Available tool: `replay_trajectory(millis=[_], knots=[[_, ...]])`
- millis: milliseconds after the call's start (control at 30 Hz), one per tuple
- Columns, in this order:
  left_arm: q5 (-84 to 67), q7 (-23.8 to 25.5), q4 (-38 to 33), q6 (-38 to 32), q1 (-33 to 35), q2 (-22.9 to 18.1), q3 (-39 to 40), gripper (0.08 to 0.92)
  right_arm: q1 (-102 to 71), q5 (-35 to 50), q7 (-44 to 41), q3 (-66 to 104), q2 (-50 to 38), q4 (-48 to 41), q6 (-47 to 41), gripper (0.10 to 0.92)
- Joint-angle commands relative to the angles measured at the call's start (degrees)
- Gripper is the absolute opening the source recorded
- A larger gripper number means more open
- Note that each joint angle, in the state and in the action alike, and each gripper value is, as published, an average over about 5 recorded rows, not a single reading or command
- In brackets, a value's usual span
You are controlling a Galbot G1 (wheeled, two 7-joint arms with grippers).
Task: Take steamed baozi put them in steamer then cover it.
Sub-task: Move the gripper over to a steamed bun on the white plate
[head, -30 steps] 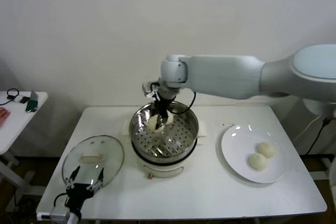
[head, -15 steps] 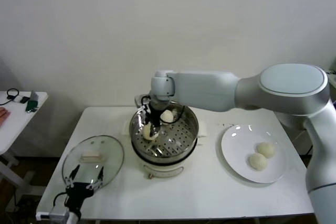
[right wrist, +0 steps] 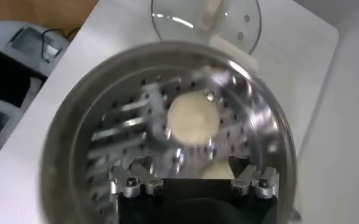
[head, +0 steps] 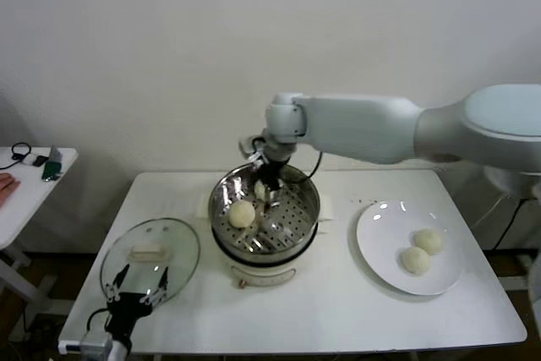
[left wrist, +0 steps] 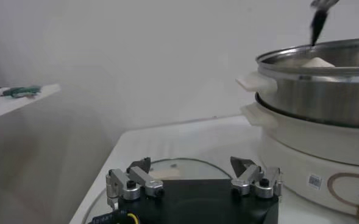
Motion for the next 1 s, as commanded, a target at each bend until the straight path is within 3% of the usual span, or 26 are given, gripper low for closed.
replay_trajectory(millis=[33, 233, 433, 667, 1000], knots=[[-1.0, -0.1, 0.6, 0.0, -0.2, 0.7, -0.3, 0.823, 15.6, -0.2, -5.6, -12.4, -23.4, 10.9, 4.8, 0.823], [-1.7, -0.1, 0.8, 0.4, -0.6, 0.6, 0.1, 0.823, 12.1, -9.6, -3.2, -18.3, -37.9, 15.2, 5.6, 0.823], [-1.7, 0.0, 0.6, 0.8, -0.6, 0.5, 0.0, 0.823, -0.7, -19.5, -0.9, -12.1, -45.0, 13.7, 5.3, 0.823], [-1.8, 0.0, 0.5, 0.8, 0.0, 0.4, -0.2, 0.823, -17.2, -25.8, 0.3, 0.9, -46.1, 10.5, 4.0, 0.823], [-1.8, -0.1, 0.9, 0.2, 0.7, 0.3, -0.4, 0.823, -28.1, -29.1, 2.5, 9.9, -43.8, 7.1, 2.3, 0.823]])
